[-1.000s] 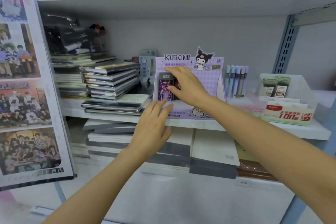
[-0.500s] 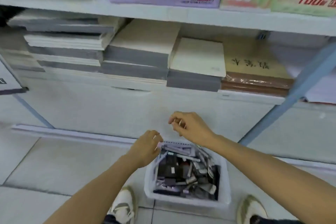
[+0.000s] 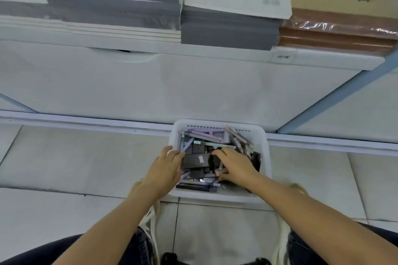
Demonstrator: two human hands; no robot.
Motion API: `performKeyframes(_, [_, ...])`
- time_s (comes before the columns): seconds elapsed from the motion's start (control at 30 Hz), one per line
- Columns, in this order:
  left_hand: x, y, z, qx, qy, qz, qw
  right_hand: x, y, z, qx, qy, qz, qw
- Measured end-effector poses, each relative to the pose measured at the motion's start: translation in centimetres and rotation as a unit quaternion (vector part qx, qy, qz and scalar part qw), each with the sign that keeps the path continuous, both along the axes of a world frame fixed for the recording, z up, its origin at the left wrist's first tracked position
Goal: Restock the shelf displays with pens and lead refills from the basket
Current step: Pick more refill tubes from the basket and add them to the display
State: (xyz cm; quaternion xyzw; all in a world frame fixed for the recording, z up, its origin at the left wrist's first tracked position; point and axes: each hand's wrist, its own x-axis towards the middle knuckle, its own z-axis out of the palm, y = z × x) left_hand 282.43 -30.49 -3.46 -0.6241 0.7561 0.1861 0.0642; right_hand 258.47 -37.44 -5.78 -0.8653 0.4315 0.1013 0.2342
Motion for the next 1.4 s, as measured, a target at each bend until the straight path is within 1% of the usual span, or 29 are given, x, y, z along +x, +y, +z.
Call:
performKeyframes(0.1, [-0.6, -0.2, 0.2, -0.050, -0.006, 0.002, 0.999, -0.8, -0.8, -0.1, 0.007, -0.008, 0.053, 0.999])
performKeyframes(0.17, [-1.0, -0.7, 0.1, -0.080, 0.022, -0.017, 0.996, -1.6, -1.1, -0.2, 0.020, -0.017, 0.057, 0.998])
performKeyframes(0.2, [-1.3, -1.1, 0.0, -0.077, 0.050, -0.035, 0.995, -1.9, -1.1, -0.2, 0.031, -0.027, 0.046, 0.998])
performKeyframes(0.23, [-1.7, -1.5, -0.1, -0.057, 0.087, -0.053, 0.993, -2.1, -1.1, -0.2, 0.042, -0.037, 0.033, 0.998])
performKeyframes(0.3, [-2.5, -1.9, -0.2, 0.035, 0.148, -0.077, 0.985, -2.3, -1.2, 0.1, 0.061, -0.054, 0.020, 0.997])
performKeyframes(0.37, [-3.2, -1.5, -0.5, 0.144, 0.158, -0.103, 0.971, -2.6, -1.4, 0.6, 0.072, -0.087, 0.004, 0.994])
performKeyframes(0.4, [-3.5, -1.2, -0.9, 0.175, 0.149, -0.122, 0.966, -2.9, -1.6, 0.9, 0.079, -0.108, -0.013, 0.991])
performKeyframes(0.5, [-3.9, -0.2, -1.7, 0.193, 0.119, -0.147, 0.963, -3.6, -2.2, 1.9, 0.105, -0.170, -0.089, 0.976])
performKeyframes(0.57, [-4.2, -0.3, -1.9, 0.183, 0.117, -0.133, 0.967, -4.1, -2.3, 2.4, 0.129, -0.194, -0.126, 0.964])
performKeyframes(0.67, [-4.7, -0.4, -1.6, 0.168, 0.137, -0.086, 0.972, -4.9, -2.2, 3.2, 0.153, -0.212, -0.137, 0.956])
performKeyframes(0.73, [-4.9, -0.2, -1.3, 0.164, 0.159, -0.056, 0.972, -5.9, -2.2, 3.6, 0.123, -0.178, -0.127, 0.968])
performKeyframes(0.83, [-5.0, -0.1, -0.8, 0.172, 0.210, -0.017, 0.962, -7.1, -1.5, 3.8, 0.100, -0.049, -0.103, 0.988])
performKeyframes(0.9, [-4.9, -0.2, -0.4, 0.158, 0.242, 0.005, 0.957, -6.9, 0.0, 3.3, 0.081, 0.034, -0.100, 0.991])
performKeyframes(0.93, [-4.9, -0.3, -0.3, 0.146, 0.245, 0.007, 0.958, -6.5, 0.8, 2.9, 0.065, 0.060, -0.107, 0.990])
performKeyframes(1.0, [-5.0, -0.5, 0.0, 0.122, 0.238, 0.012, 0.963, -5.3, 2.5, 2.0, 0.037, 0.087, -0.126, 0.988])
performKeyframes(1.07, [-5.1, -0.7, 0.1, 0.108, 0.230, 0.025, 0.967, -4.6, 3.6, 1.2, 0.027, 0.090, -0.139, 0.986])
performKeyframes(1.13, [-5.3, -0.9, 0.2, 0.102, 0.225, 0.033, 0.969, -4.7, 3.7, 0.9, 0.068, 0.043, -0.176, 0.981])
performKeyframes(1.23, [-5.4, -1.3, 0.3, 0.102, 0.246, 0.059, 0.962, -5.6, 1.7, 2.1, 0.210, -0.031, -0.231, 0.949])
performKeyframes(1.27, [-5.4, -1.4, 0.4, 0.109, 0.266, 0.082, 0.954, -5.9, 0.8, 2.7, 0.245, -0.042, -0.236, 0.939])
performKeyframes(1.33, [-5.7, -1.8, 0.5, 0.128, 0.313, 0.138, 0.931, -6.4, -0.9, 3.8, 0.277, -0.079, -0.255, 0.923])
performKeyframes(1.4, [-6.2, -2.3, 0.9, 0.151, 0.373, 0.188, 0.896, -6.8, -2.3, 5.0, 0.297, -0.156, -0.289, 0.897])
